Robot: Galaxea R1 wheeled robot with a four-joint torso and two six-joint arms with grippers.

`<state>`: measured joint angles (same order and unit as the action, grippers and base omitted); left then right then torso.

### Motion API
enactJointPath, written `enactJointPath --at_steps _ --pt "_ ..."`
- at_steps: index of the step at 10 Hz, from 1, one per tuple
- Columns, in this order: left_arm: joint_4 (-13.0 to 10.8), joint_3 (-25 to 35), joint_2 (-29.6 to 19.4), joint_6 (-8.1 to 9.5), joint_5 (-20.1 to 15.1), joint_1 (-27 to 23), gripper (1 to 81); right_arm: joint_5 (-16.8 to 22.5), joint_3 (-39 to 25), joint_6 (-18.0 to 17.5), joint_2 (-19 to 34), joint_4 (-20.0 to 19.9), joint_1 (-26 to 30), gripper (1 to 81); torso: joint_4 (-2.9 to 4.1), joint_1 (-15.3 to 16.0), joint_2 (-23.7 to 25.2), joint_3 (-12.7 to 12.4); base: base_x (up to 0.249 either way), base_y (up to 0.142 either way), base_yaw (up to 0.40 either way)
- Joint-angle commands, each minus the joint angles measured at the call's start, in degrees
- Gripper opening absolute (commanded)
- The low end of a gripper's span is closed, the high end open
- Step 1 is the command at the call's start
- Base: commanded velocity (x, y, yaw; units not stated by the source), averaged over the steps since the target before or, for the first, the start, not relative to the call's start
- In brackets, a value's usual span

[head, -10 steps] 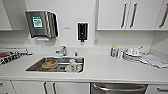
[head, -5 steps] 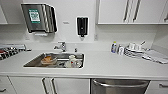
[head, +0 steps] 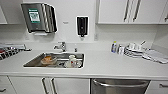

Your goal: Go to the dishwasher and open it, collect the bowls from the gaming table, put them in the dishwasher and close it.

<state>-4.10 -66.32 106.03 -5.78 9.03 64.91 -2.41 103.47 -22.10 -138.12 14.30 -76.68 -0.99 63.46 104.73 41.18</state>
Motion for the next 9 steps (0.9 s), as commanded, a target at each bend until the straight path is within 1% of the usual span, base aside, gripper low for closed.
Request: enactJointPath --at_steps 1,3,5,7,8,9 --pt "-3.8 2.2 -1.7 0.07 -0.6 -8.0 81.1 1.9 -1.8 -0.5 2.6 -0.7 4.6 81.1 0.0 0.0 0.0 0.0 0.0 0.0 0.0" --pt "-4.5 3.6 -2.0 0.07 -1.5 -11.8 81.1 2.4 -1.5 -3.2 2.9 -0.6 6.4 81.1 0.0 0.0 0.0 0.0 0.0 0.0 0.0" --pt "-4.0 4.4 -2.1 0.15 -2.2 -13.7 81.1 3.9 -3.6 -7.0 4.7 -0.5 10.2 81.1 0.0 0.0 0.0 0.0 0.0 0.0 0.0" --pt "-3.9 4.6 -1.9 0.15 -2.2 -14.1 81.1 7.0 -7.2 -11.6 7.2 -0.6 15.4 81.1 0.0 0.0 0.0 0.0 0.0 0.0 0.0" --pt "-3.8 4.7 -1.8 0.15 -2.2 -14.2 81.1 9.4 -10.2 -15.8 9.2 -0.5 18.6 81.1 0.0 0.0 0.0 0.0 0.0 0.0 0.0" --pt "-3.8 4.9 -1.6 0.15 -2.3 -14.2 81.1 11.2 -11.6 -18.5 10.6 -0.5 21.2 81.1 0.0 0.0 0.0 0.0 0.0 0.0 0.0"
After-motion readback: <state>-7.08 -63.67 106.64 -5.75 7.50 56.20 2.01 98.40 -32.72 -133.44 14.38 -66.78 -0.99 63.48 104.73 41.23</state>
